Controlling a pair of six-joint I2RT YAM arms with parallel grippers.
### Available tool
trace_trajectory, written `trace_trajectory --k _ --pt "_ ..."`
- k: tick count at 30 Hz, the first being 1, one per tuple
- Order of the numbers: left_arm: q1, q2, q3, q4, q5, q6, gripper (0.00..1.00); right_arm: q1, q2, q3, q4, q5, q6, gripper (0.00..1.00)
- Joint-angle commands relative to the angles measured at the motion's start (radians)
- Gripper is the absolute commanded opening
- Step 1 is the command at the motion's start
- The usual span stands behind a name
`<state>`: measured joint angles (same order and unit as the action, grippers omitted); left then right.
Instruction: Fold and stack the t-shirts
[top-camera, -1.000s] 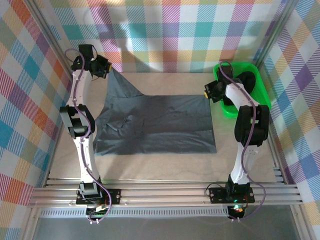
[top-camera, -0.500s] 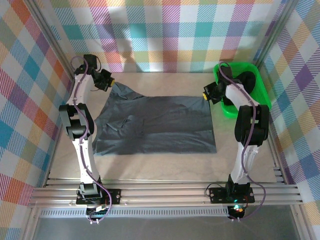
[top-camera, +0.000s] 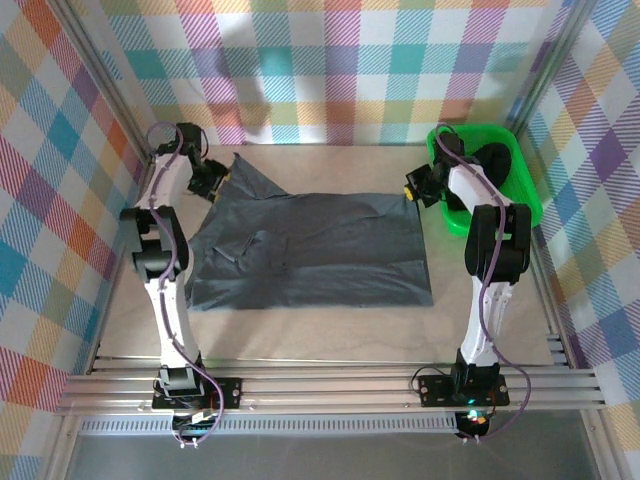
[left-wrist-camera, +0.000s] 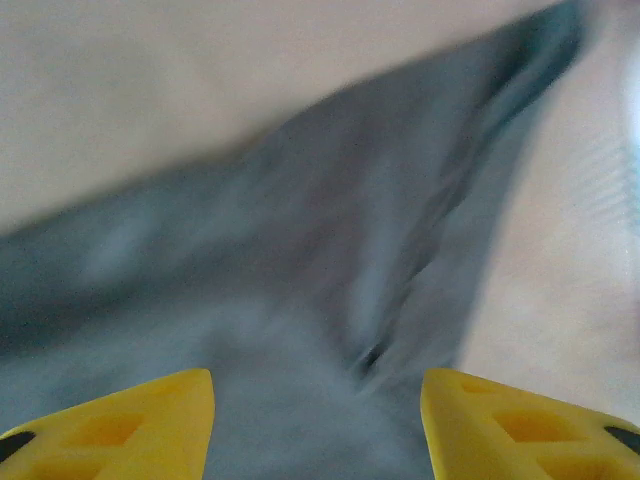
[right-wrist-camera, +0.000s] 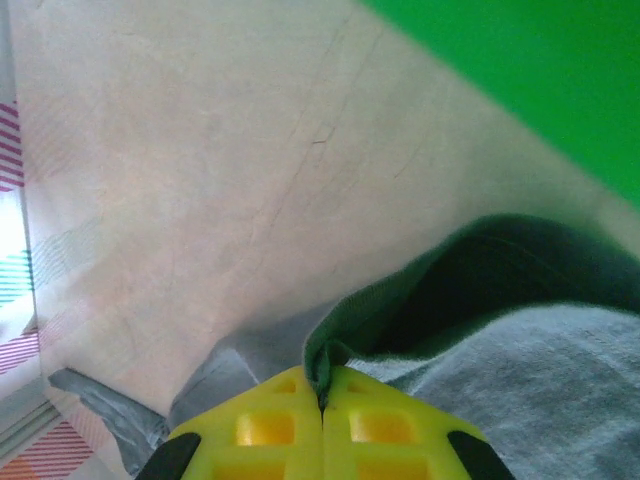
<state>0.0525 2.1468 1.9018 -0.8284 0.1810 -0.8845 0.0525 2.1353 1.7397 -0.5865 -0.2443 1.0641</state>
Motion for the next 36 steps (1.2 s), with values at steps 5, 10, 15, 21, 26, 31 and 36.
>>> trace_trajectory --k 5,10,15,21,26,31,36 --pt "-0.080 -0.438 -0.695 0.165 0.107 -0.243 0.64 -0.003 0.028 0.059 -0.016 -0.048 -0.009 0.00" --pt "-0.095 -0.421 -0.802 0.274 0.123 -0.309 0.73 -0.005 0.033 0.067 -0.019 -0.054 -0.014 0.00" --pt "-0.098 -0.367 -0.746 0.199 0.064 -0.267 0.74 -0.004 0.037 0.066 -0.019 -0.056 -0.016 0.00" --pt "-0.097 -0.329 -0.710 0.238 0.029 -0.259 0.74 -0.003 0.040 0.062 -0.017 -0.061 -0.016 0.00" --pt "-0.089 -0.284 -0.642 0.219 -0.006 -0.221 0.74 -0.004 0.044 0.064 -0.012 -0.066 -0.015 0.00" --pt "-0.067 -0.224 -0.556 0.230 -0.015 -0.199 0.73 -0.004 0.046 0.068 -0.013 -0.069 -0.016 0.00" --pt "-0.053 -0.148 -0.438 0.209 -0.038 -0.166 0.72 -0.005 0.051 0.072 -0.014 -0.072 -0.018 0.00"
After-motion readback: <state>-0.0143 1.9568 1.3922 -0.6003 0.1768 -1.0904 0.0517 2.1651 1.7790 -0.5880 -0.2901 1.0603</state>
